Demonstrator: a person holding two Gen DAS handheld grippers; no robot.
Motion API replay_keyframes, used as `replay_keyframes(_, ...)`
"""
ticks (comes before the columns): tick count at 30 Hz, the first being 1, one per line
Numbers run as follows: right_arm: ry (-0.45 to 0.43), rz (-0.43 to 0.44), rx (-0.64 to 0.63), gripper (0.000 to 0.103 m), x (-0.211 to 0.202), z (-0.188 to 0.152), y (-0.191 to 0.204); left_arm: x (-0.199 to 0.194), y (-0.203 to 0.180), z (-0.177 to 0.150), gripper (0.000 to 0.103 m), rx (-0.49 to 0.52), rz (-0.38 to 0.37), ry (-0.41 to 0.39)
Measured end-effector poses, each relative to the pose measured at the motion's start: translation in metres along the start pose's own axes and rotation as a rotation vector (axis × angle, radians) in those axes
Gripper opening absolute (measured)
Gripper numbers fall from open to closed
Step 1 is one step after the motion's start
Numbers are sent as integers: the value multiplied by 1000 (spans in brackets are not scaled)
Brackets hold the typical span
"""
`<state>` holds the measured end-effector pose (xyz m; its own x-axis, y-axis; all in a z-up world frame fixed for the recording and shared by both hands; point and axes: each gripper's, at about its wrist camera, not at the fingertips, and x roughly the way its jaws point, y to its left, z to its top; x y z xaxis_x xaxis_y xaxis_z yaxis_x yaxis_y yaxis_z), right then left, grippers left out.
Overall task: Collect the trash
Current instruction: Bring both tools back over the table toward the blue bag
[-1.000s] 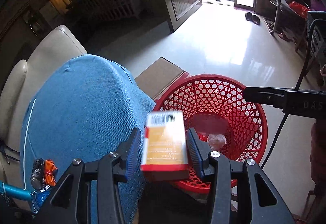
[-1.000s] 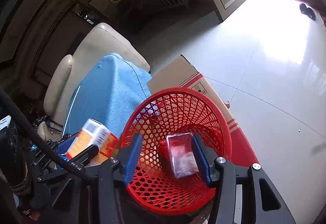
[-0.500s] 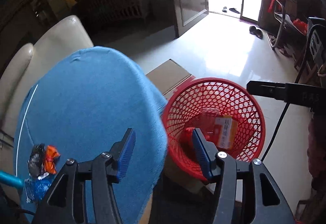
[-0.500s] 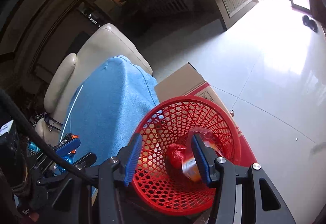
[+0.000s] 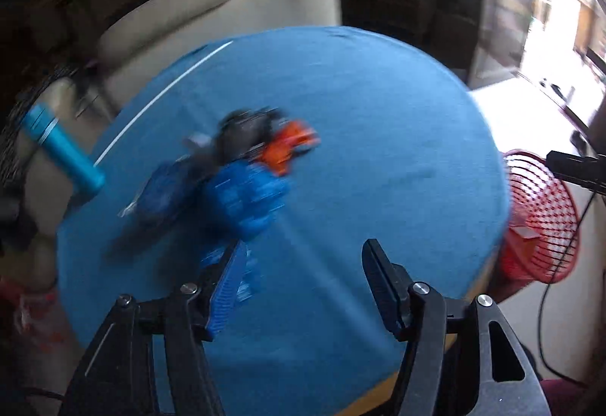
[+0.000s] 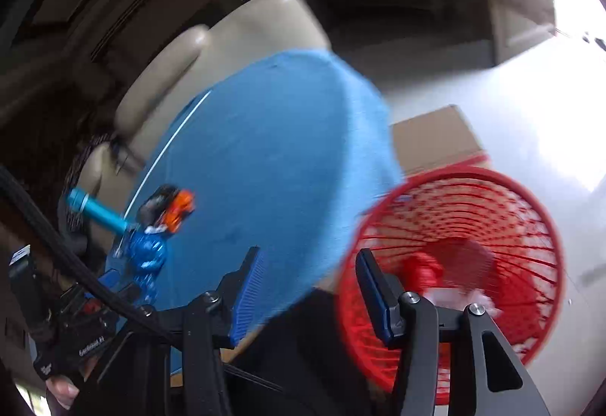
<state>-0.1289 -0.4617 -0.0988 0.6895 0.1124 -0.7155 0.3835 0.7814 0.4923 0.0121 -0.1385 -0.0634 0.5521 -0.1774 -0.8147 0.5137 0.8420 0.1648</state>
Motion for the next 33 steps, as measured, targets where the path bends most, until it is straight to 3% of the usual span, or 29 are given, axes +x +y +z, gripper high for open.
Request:
replay_keyframes(4, 54, 54, -103, 55, 27, -2, 53, 8, 54, -25, 65, -112, 77, 38)
replay_keyframes(9, 119, 129, -228, 55, 66, -5, 120, 13, 97, -45, 65, -234, 85, 66)
replay_keyframes(19, 231, 280, -315, 55, 154, -1, 226, 15, 115, -60, 65, -261, 76, 61)
replay_keyframes(22, 237, 272, -326, 55, 176, 1, 242, 15, 114, -59, 65, -262, 89, 62)
replay_keyframes(25, 296, 250, -336, 55, 201, -2, 250, 16, 114, -58, 65, -245, 118, 58)
replay_keyframes(27, 307, 281, -332, 54, 209, -6, 250, 17, 114, -58, 65, -239, 135, 59)
replay_keyframes(28, 307, 285, -338, 47, 209, -8, 250, 18, 114, -58, 65, -238, 139, 60)
replay_keyframes(32, 284, 291, -364, 37, 197, -8, 247, 17, 112, -58, 65, -228, 160, 62)
replay_keyframes(33, 275, 289, -364, 29, 193, -8, 244, 17, 111, -57, 65, -222, 168, 61)
